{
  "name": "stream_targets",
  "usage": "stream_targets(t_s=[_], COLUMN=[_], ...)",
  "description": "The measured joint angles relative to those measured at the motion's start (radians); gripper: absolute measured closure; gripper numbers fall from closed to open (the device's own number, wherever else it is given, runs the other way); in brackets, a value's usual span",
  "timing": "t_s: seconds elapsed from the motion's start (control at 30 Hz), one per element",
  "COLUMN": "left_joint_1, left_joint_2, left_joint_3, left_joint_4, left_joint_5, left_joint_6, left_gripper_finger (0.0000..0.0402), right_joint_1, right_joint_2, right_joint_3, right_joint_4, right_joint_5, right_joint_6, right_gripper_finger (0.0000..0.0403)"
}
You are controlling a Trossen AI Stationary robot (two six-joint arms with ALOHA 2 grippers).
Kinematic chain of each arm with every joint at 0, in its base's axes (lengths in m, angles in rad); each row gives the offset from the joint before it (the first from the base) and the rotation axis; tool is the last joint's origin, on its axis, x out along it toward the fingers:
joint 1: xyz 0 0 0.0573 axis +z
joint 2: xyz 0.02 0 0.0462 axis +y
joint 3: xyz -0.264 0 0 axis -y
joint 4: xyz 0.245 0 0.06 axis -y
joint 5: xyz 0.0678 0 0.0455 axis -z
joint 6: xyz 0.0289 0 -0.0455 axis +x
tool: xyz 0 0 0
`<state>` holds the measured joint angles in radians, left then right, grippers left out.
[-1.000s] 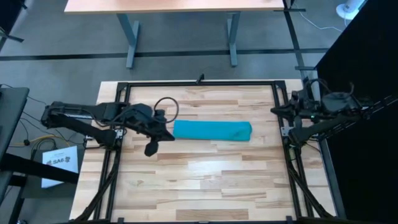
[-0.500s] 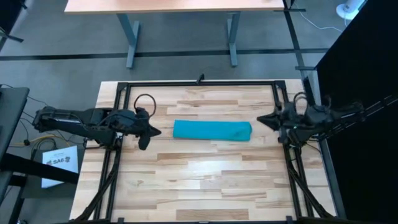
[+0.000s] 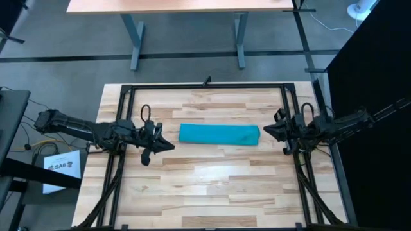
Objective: Roll towel
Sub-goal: Return to Home Position
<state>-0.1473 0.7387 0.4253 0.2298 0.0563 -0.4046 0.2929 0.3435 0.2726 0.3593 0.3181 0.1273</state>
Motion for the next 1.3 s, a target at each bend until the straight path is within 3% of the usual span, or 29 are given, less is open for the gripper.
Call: stream_targets(t_s=[0.23, 0.43, 0.97, 1.17, 1.3], left_joint_1=[-0.001, 0.000, 0.006, 0.006, 0.004], left_joint_2=[0.000, 0.000, 0.000, 0.000, 0.000], left_joint_3=[-0.131, -0.136, -0.136, -0.136, -0.136], left_joint_4=[0.284, 0.316, 0.300, 0.301, 0.301], left_joint_5=[0.001, -0.002, -0.024, -0.037, -0.058], left_joint_6=[-0.042, -0.027, -0.042, -0.048, -0.049], left_gripper_finger=[0.0401, 0.0401, 0.0401, 0.0401, 0.0401], right_joint_1=[-0.044, -0.062, -0.074, -0.073, -0.079], right_joint_2=[-0.143, -0.342, -0.339, -0.339, -0.339], right_joint_3=[-0.102, -0.123, -0.124, -0.266, -0.262], right_joint_4=[0.119, -0.038, -0.330, -0.166, -0.206], right_joint_5=[-0.006, -0.021, -0.091, -0.115, -0.119], right_joint_6=[-0.081, -0.107, -0.014, 0.030, 0.027], right_gripper_finger=[0.0401, 0.0401, 0.0401, 0.0401, 0.0401])
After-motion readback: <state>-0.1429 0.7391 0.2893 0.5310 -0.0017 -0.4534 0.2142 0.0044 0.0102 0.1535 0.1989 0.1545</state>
